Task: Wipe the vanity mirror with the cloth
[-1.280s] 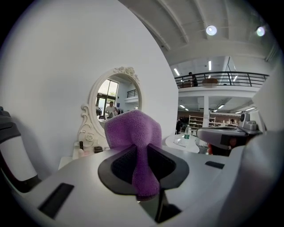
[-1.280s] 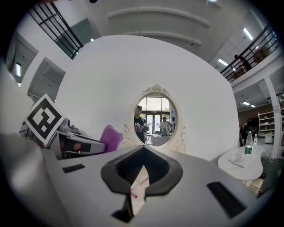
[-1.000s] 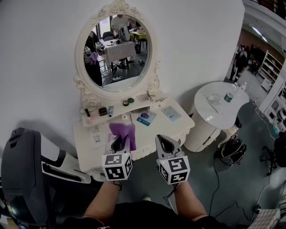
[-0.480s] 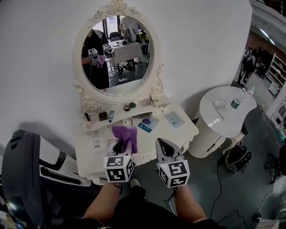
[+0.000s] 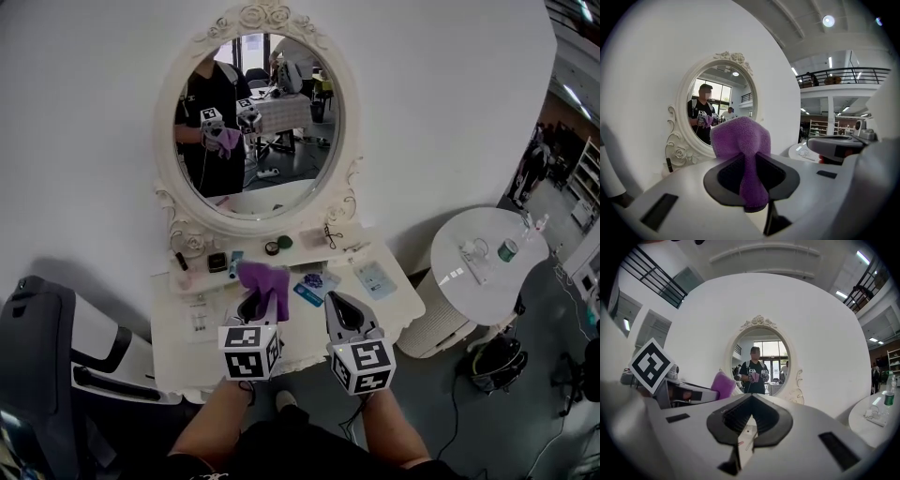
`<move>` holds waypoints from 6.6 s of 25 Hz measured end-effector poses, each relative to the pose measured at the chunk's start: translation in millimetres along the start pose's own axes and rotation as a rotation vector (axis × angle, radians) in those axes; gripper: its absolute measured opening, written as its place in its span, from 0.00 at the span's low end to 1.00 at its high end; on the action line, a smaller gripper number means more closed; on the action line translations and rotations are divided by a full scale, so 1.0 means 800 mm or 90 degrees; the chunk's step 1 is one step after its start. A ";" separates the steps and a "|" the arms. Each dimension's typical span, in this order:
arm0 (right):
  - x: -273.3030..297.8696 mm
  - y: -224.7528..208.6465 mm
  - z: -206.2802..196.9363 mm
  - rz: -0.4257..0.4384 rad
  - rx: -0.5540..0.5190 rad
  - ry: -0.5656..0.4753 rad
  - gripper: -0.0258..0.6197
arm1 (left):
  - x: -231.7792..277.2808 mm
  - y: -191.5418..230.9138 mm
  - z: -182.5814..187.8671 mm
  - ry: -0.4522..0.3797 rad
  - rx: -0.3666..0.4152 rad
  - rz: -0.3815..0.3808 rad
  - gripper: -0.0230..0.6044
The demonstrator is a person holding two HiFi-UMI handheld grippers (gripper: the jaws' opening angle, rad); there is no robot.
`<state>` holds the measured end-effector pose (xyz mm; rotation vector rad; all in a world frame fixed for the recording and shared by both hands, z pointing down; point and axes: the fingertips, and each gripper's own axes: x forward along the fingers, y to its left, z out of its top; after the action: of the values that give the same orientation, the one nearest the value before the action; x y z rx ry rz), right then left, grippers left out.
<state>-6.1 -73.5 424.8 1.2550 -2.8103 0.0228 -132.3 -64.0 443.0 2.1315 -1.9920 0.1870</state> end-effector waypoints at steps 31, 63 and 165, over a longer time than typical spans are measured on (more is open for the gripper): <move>0.263 -0.071 0.039 0.158 -0.030 0.011 0.06 | 0.195 0.096 0.108 -0.049 0.006 0.091 0.16; 0.307 -0.060 0.029 0.307 0.014 0.008 0.06 | 0.169 0.221 0.408 0.084 0.698 0.381 0.16; 0.198 -0.134 -0.036 0.139 0.016 0.094 0.06 | 0.297 0.186 0.041 0.305 0.752 0.178 0.16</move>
<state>-30.4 -261.8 462.1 0.9041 -2.8094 0.1557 -264.5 -310.6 478.4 1.8856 -2.0253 2.1127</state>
